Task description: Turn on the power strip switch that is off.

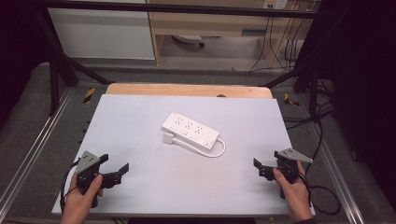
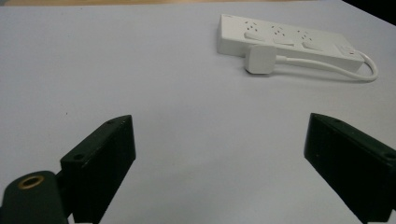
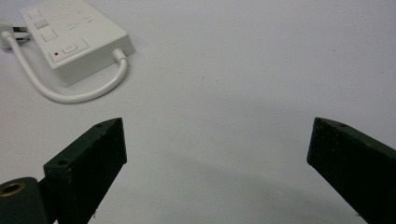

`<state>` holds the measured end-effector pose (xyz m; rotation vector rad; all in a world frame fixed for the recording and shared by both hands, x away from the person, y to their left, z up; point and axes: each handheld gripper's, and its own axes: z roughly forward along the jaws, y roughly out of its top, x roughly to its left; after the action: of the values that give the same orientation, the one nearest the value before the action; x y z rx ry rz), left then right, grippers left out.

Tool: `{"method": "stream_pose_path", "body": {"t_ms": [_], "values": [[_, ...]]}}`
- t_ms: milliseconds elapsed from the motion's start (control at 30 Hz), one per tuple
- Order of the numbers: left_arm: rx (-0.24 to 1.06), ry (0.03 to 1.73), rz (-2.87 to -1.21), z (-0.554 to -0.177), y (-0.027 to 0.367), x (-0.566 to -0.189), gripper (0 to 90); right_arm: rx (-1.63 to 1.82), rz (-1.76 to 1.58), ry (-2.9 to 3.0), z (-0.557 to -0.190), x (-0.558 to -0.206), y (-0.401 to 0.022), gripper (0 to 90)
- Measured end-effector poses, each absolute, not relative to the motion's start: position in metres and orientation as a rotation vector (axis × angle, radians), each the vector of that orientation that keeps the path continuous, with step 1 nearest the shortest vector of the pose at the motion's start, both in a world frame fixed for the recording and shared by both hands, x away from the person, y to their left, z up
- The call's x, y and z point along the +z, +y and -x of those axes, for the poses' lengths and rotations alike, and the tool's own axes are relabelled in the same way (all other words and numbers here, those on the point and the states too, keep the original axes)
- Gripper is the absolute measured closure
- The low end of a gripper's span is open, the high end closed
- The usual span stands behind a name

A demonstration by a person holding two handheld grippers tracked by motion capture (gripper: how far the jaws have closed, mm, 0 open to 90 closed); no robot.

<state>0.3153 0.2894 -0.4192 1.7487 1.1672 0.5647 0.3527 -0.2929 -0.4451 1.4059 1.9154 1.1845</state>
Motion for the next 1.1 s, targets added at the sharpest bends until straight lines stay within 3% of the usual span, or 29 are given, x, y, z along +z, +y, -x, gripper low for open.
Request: {"method": "stream_pose_path", "body": {"t_ms": [1100], "values": [[0.536, 1.144, -1.752, -0.317, 0.287, -0.420, 8.4, 1.356, -1.231, 1.937, -0.349, -0.428, -0.279, 4.9]]}}
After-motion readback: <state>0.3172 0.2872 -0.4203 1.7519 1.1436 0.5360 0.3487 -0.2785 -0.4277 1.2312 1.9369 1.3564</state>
